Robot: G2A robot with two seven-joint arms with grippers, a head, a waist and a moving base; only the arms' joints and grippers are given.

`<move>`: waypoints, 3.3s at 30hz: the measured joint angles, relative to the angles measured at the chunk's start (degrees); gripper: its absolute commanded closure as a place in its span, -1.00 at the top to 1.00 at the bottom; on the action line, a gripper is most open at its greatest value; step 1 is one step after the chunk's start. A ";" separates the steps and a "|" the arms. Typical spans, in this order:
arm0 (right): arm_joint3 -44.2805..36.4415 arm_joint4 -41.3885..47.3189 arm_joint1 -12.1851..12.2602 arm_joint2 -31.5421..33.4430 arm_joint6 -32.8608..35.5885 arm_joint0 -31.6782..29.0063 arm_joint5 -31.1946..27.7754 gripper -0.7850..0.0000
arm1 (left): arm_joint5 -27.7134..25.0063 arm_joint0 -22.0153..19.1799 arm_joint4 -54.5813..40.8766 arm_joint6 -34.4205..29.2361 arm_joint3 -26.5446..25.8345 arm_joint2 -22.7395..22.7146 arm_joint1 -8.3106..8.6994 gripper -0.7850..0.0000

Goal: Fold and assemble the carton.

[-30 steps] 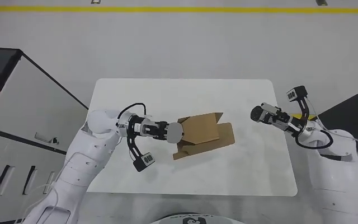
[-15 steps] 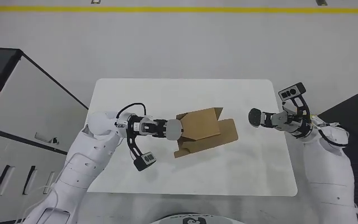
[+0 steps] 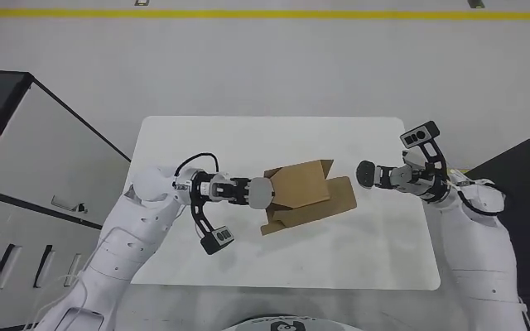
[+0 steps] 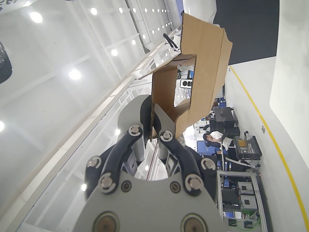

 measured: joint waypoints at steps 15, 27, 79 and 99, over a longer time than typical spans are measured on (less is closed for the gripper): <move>-2.44 1.00 -0.15 -4.84 0.17 0.10 -0.51 1.00 | -0.03 0.11 -0.24 -0.40 -0.62 0.56 0.42 -1.00; -2.44 1.35 0.06 -6.53 1.80 0.53 -0.85 1.00 | -0.05 0.39 0.19 -1.49 -0.76 0.65 0.78 -1.00; -2.79 -10.31 2.96 -13.62 4.41 4.42 -0.50 -0.33 | -3.22 -1.19 2.95 -2.01 -1.45 5.50 1.51 -1.00; -2.87 -10.21 3.29 -16.52 2.48 4.09 -1.43 -1.00 | -3.37 -0.91 2.97 -2.48 -1.86 5.97 2.01 -1.00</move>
